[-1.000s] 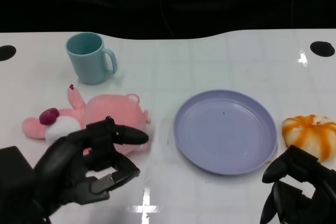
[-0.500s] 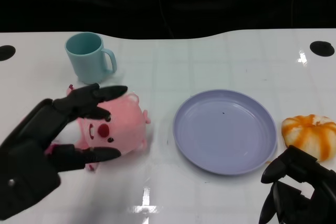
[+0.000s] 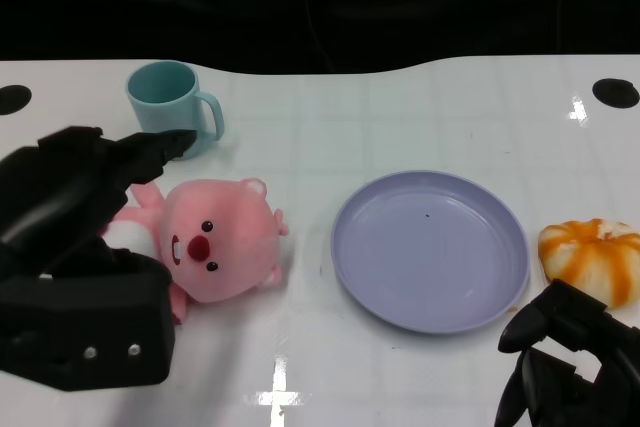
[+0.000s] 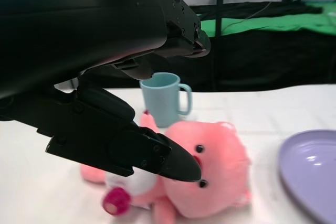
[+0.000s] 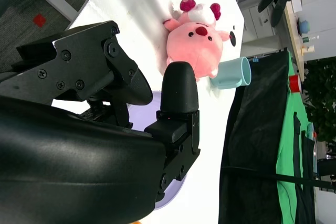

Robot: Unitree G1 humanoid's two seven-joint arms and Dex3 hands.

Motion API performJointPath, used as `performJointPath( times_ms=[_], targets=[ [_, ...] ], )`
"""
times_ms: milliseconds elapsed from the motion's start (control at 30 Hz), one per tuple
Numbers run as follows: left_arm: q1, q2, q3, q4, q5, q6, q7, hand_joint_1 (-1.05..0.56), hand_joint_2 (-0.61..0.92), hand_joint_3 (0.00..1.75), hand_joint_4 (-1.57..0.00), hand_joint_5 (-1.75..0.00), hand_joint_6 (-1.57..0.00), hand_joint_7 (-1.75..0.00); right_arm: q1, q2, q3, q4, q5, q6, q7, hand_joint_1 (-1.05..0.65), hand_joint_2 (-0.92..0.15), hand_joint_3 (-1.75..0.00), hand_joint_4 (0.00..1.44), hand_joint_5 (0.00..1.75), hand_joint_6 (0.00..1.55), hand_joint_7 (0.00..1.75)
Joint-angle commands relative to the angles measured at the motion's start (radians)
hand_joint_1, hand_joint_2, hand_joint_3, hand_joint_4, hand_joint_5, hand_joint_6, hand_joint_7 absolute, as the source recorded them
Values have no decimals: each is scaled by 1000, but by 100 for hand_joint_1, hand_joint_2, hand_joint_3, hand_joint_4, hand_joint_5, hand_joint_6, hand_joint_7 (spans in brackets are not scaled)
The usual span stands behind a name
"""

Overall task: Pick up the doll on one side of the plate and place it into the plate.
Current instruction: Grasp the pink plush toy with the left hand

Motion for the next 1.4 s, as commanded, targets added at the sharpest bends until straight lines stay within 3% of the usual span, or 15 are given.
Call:
performJointPath(
  times_ms=[33,533,667,1400],
  targets=[
    [-53,44,-45,44,104,9,-15,-82,92,4,-16,-45,-20,0,6,-7,-1,-13,-4,-1,-5,-6,-70,-127,65,175,40,175],
    [-231,16,-206,300,285,33,-34,-88,90,1,-20,-32,-17,0,22,-5,-1,-19,3,-13,0,-5,-71,-127,65,175,40,175],
    [-281,-14,-248,402,306,39,-15,-88,91,0,-24,-21,-17,0,26,-10,-6,-18,5,-21,7,-4,-71,-127,64,175,40,175],
    [-479,-158,-414,926,291,53,62,-83,90,0,-28,-11,-20,0,46,-22,-26,-19,19,-39,41,-4,-71,-127,65,175,39,175]
  ],
)
